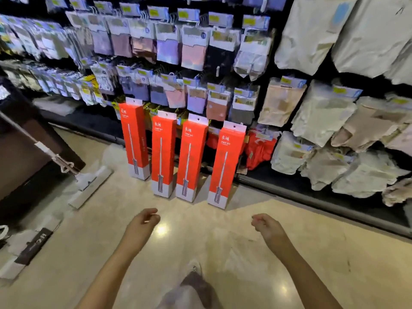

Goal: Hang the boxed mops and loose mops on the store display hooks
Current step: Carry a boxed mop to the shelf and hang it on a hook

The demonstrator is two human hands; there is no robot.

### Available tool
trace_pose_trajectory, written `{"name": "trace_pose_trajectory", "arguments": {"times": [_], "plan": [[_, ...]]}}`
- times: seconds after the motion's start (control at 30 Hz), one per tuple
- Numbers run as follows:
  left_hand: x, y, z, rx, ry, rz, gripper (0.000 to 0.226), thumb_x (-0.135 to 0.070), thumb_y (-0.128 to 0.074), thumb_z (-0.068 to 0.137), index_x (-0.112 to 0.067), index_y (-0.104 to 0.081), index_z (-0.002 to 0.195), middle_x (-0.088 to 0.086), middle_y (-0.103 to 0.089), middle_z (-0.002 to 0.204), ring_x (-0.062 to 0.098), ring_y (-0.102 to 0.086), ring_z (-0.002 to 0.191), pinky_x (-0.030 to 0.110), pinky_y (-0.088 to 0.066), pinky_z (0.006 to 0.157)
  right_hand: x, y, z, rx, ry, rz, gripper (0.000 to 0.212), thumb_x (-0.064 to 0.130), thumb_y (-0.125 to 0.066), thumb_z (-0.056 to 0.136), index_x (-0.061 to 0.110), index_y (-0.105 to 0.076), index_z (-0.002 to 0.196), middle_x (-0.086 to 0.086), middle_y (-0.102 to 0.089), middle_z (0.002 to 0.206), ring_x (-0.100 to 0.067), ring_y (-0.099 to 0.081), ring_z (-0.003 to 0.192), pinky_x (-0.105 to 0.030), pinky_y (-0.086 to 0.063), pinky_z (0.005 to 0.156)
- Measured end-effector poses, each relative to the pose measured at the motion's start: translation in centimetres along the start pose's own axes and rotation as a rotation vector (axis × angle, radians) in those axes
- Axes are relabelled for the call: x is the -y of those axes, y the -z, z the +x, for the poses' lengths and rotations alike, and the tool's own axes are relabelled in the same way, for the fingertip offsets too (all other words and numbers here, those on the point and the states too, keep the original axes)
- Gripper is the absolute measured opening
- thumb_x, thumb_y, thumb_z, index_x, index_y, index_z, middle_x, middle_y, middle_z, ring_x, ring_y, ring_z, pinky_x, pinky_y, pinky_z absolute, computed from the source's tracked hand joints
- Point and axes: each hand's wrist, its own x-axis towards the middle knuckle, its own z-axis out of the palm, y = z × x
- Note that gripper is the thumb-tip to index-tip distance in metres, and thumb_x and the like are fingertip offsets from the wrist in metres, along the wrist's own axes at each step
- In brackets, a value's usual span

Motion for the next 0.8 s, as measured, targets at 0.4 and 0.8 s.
{"name": "trace_pose_trajectory", "arguments": {"times": [0.4, 0.8], "plan": [[-16.7, -9.6, 23.8, 0.283, -0.227, 0.302, 0.034, -0.022, -0.052, 0.095, -0.013, -0.051, 0.128, 0.006, -0.062, 0.124, 0.025, -0.058, 0.112, 0.04, -0.048, 0.094, 6.0, 4.1, 18.3, -0.177, -0.131, 0.084, 0.013, 0.012, -0.054, 0.094, 0.015, -0.061, 0.105, -0.006, -0.063, 0.106, -0.023, -0.058, 0.1, -0.027, -0.038, 0.082], [-19.5, -15.5, 41.1, 0.302, -0.084, 0.362, 0.035, -0.02, -0.055, 0.093, -0.011, -0.051, 0.126, 0.007, -0.061, 0.117, 0.028, -0.062, 0.101, 0.039, -0.051, 0.088, 9.3, 2.1, 41.6, 0.008, -0.231, 0.034, 0.028, 0.019, -0.058, 0.092, 0.008, -0.057, 0.118, -0.004, -0.06, 0.104, -0.022, -0.058, 0.103, -0.033, -0.042, 0.086]]}}
